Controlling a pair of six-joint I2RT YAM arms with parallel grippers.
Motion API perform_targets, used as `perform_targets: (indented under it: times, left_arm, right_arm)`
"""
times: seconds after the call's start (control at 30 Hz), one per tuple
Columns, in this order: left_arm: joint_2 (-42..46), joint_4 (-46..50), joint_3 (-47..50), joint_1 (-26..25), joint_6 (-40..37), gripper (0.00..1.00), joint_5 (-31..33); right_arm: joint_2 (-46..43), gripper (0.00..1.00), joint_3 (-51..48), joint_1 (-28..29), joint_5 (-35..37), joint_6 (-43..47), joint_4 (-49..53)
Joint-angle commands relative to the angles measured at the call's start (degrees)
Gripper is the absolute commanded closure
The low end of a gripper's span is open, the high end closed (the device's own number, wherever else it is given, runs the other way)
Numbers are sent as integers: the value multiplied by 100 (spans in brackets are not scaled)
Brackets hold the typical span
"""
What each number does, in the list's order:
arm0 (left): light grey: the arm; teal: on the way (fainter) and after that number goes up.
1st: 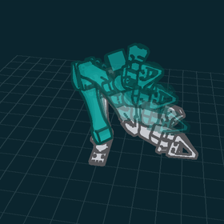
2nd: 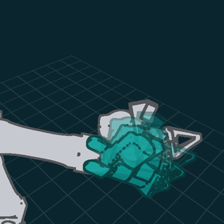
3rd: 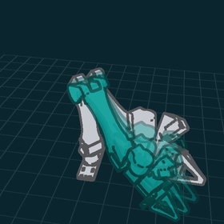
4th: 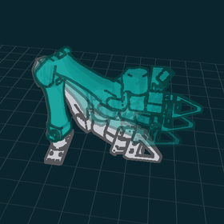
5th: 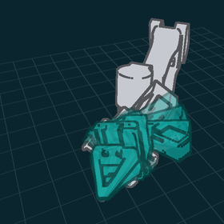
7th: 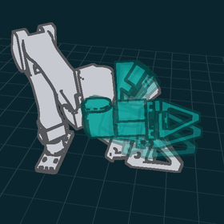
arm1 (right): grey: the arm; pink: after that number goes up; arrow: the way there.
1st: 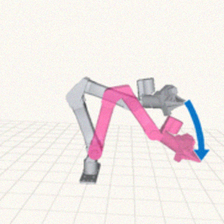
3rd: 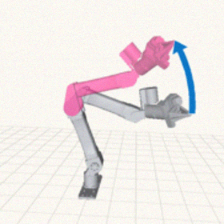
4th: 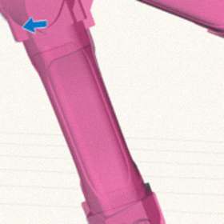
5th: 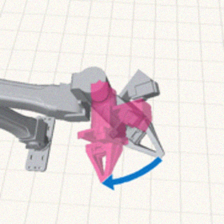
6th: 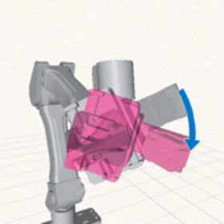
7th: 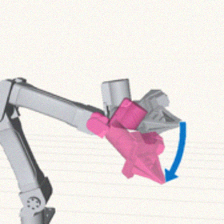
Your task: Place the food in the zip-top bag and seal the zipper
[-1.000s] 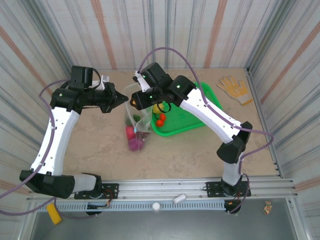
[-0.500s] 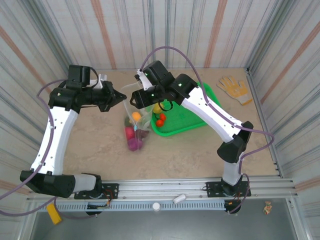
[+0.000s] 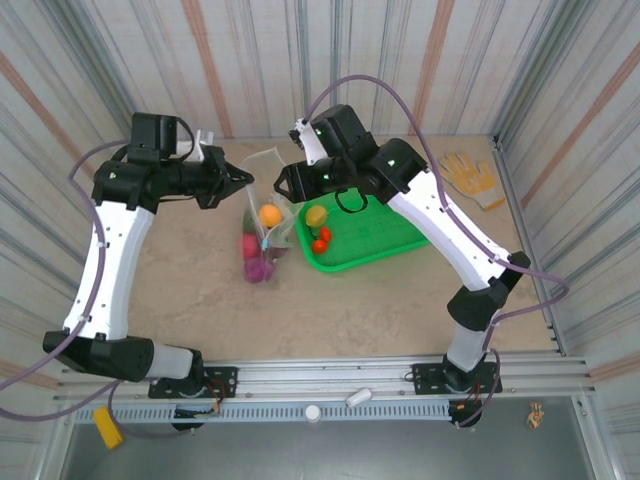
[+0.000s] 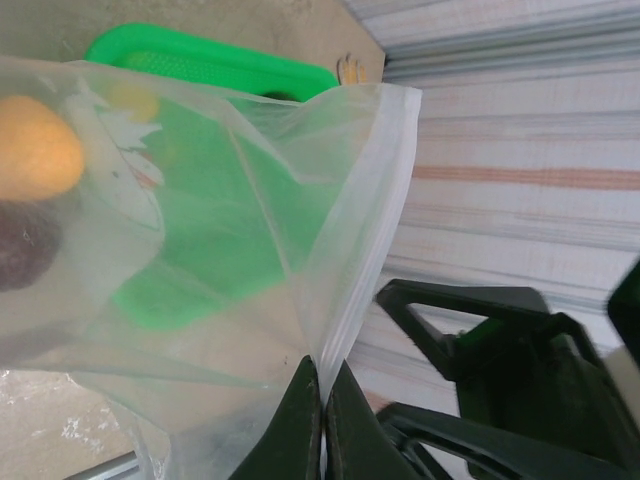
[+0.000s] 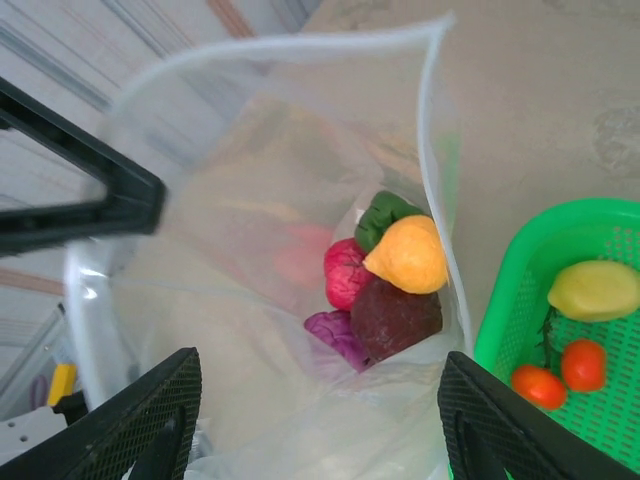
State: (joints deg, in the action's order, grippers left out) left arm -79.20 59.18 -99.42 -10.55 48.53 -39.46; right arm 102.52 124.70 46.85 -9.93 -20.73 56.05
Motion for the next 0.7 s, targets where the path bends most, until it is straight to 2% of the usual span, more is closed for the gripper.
perform_targets:
  times: [0.0, 0.13, 0.33, 0.5, 0.67]
  left_arm:
    - [-160, 259, 44, -96, -363, 100, -205]
    - [-154, 514, 188, -103, -587, 100, -47]
    - [-25, 525, 350, -102, -575, 100, -30]
    - [36, 516, 436, -109, -547, 100, -6]
    - [83, 483, 517, -115, -512, 100, 22]
  right_arm:
    - [-110, 36, 77, -40, 446, 248, 297]
    - [-129, 37, -199, -100, 946, 491, 347]
    - [-1, 38, -447, -184, 821, 526, 344]
    - [142, 48, -447, -185, 598, 469, 249]
    - [224, 50, -429, -159, 412, 370, 127]
